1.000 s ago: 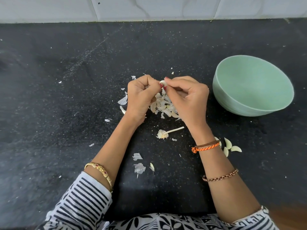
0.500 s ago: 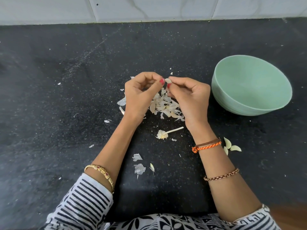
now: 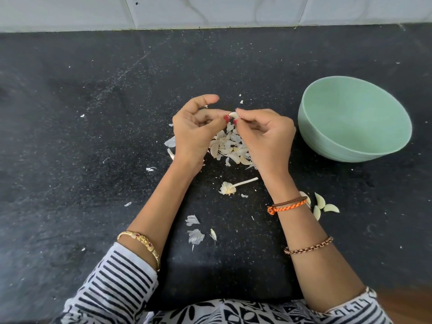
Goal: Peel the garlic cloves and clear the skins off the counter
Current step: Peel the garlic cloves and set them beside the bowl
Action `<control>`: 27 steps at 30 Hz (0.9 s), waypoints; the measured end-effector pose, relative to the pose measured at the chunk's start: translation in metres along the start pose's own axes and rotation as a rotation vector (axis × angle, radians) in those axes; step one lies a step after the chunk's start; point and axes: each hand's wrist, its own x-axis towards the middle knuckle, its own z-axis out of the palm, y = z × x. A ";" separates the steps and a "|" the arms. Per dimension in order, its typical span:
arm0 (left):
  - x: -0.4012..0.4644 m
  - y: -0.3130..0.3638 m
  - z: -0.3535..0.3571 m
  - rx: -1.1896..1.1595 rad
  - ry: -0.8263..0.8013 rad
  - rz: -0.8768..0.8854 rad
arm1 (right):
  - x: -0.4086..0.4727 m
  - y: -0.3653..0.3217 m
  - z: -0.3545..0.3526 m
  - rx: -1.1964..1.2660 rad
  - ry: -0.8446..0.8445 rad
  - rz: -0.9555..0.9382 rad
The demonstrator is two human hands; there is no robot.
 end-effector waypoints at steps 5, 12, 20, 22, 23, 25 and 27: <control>0.002 0.003 0.000 -0.104 0.007 -0.070 | -0.002 -0.002 0.002 -0.001 -0.009 -0.084; 0.003 0.002 0.000 -0.243 0.011 -0.132 | -0.001 -0.010 0.000 0.079 -0.071 -0.001; 0.001 0.003 0.004 -0.278 0.013 -0.121 | 0.001 -0.024 -0.006 0.360 -0.128 0.375; 0.000 0.003 0.005 -0.289 0.027 -0.122 | 0.001 -0.025 -0.006 0.376 -0.126 0.402; 0.000 0.003 0.005 -0.296 0.037 -0.129 | 0.001 -0.025 -0.006 0.389 -0.129 0.417; 0.000 0.002 0.007 -0.321 0.063 -0.159 | 0.002 -0.025 -0.007 0.424 -0.136 0.452; -0.001 0.000 0.009 -0.365 0.096 -0.194 | 0.002 -0.026 -0.007 0.460 -0.143 0.494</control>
